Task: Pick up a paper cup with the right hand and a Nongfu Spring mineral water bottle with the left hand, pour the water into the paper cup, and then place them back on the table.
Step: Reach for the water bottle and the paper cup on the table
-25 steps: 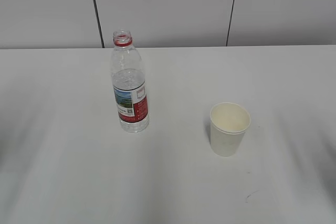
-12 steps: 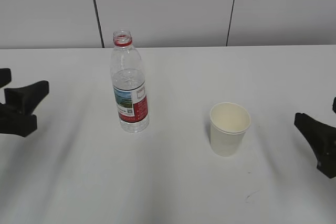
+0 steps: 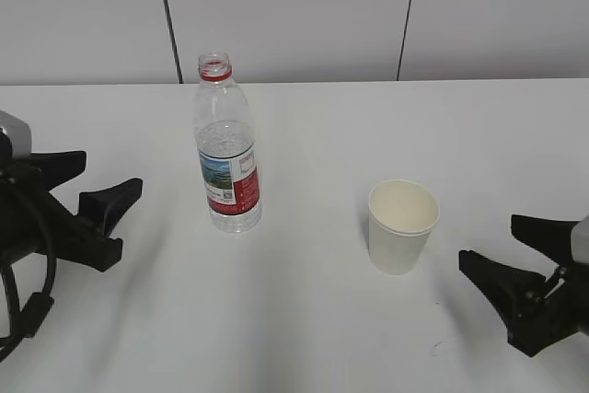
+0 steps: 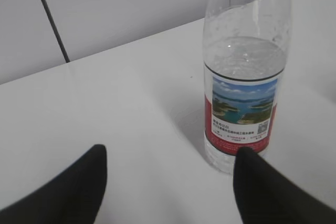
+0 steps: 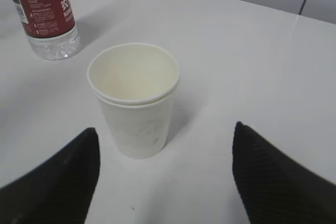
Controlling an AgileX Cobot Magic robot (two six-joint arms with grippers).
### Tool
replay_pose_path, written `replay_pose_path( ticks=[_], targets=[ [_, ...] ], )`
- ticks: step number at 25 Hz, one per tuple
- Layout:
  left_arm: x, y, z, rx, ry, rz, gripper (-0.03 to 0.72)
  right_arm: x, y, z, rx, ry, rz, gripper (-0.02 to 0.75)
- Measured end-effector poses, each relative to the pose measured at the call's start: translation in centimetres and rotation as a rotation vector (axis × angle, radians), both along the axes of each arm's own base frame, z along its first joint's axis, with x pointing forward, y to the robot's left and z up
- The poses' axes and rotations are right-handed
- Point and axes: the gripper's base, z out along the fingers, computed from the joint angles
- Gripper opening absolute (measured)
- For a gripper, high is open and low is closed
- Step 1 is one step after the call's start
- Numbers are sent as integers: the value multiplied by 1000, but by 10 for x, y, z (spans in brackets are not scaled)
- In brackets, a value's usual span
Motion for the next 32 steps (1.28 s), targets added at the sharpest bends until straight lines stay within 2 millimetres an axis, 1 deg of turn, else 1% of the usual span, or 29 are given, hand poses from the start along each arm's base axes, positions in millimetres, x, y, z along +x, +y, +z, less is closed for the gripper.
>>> replay_pose_path(
  ticks=[6,11,17,19,22,26,32],
  targets=[
    [8,-6,-15,-29,-26,-31,457,5,1,-28,-14,102,21,582],
    [12,-9,-25,-62,-53,-40,495,4,1,-44,-45,168,40,582],
    [16,-11,-57,-29,55,-44,509,12,2,-59,-49,207,54,582],
    [18,-13,-65,-20,78,-57,509,17,2,-61,-50,205,64,582],
    [23,-18,-71,-12,85,-94,511,21,4,-63,-50,199,88,588],
    [29,-22,-69,-16,66,-112,513,27,5,-62,-50,175,111,592],
    [30,-22,-69,-18,64,-112,514,44,9,-57,-57,107,171,595]
  ],
)
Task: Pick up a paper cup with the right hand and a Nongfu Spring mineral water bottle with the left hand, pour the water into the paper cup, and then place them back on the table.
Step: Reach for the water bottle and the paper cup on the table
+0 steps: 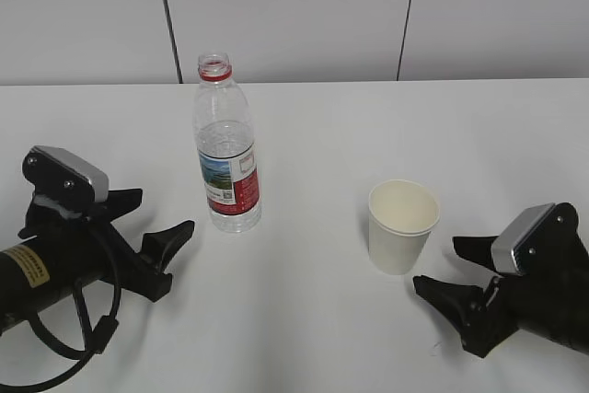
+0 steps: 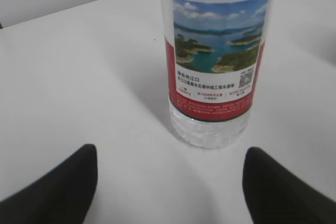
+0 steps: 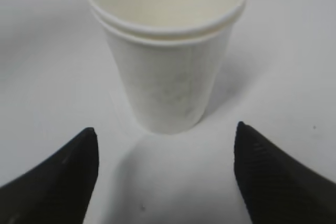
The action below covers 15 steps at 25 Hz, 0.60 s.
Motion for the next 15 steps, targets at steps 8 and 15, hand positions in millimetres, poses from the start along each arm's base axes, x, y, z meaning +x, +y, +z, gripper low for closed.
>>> replay_pose_path(
  ticks=[8,15],
  targets=[
    [0,0,0,-2,1,1,515,18,2,6,5,-64,26,664],
    [0,0,0,-2,2,1,515,26,8,-1,18,-58,124,666]
  ],
)
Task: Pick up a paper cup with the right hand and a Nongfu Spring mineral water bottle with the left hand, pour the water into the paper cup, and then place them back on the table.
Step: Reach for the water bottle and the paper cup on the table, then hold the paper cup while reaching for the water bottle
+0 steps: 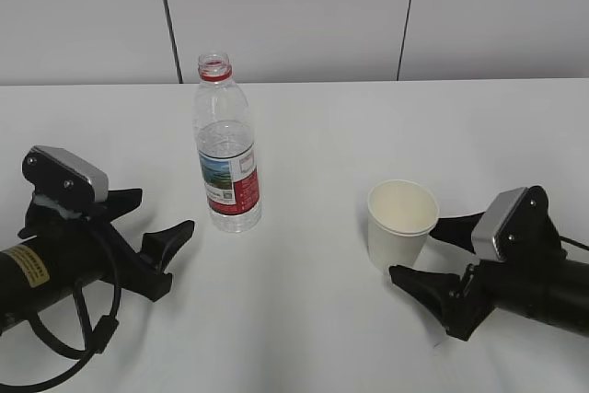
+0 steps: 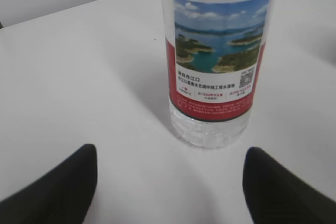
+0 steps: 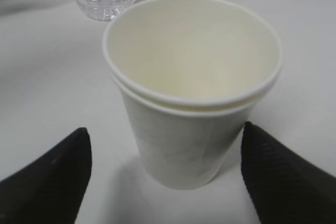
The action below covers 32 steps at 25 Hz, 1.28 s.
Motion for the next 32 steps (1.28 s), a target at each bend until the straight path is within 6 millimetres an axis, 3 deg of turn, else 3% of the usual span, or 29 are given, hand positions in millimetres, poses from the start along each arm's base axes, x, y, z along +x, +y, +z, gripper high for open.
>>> replay_pose_path(
  ticks=[6,19,32],
  targets=[
    [0,0,0,0,0,0,515,11,1,-8,4,3,14,659],
    [0,0,0,0,0,1,515,28,1,-2,58,-8,-6,629],
    [0,0,0,0,0,2,515,28,4,-2,60,-6,6,511]
  ],
)
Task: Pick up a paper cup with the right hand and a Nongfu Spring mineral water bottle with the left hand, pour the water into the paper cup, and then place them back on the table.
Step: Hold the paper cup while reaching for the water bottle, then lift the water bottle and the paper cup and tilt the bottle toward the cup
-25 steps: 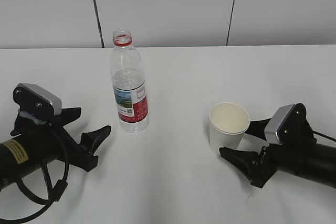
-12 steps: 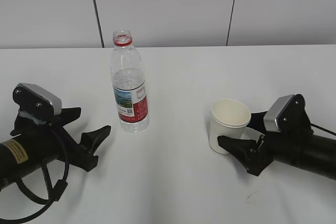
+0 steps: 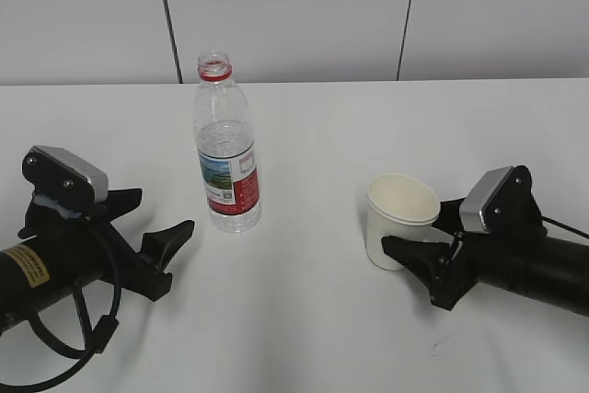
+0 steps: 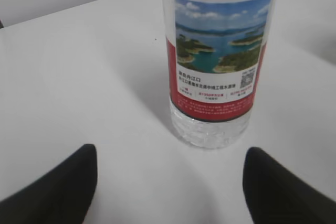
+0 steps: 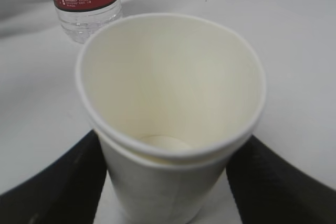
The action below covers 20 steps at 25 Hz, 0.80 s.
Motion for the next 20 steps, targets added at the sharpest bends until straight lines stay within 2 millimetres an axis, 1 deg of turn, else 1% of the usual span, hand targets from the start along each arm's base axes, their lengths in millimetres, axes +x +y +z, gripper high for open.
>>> replay_pose_path(
  ticks=[9,15,20],
  targets=[
    [1,-1,1,-25,12,-1,515,4,0,2,-28,-42,12,507],
    [20,-13,13,-143,0,-28,515,5,0,2,-30,-44,11,505],
    [32,-22,22,-173,-43,-77,516,5,0,2,-30,-44,11,505]
  ],
)
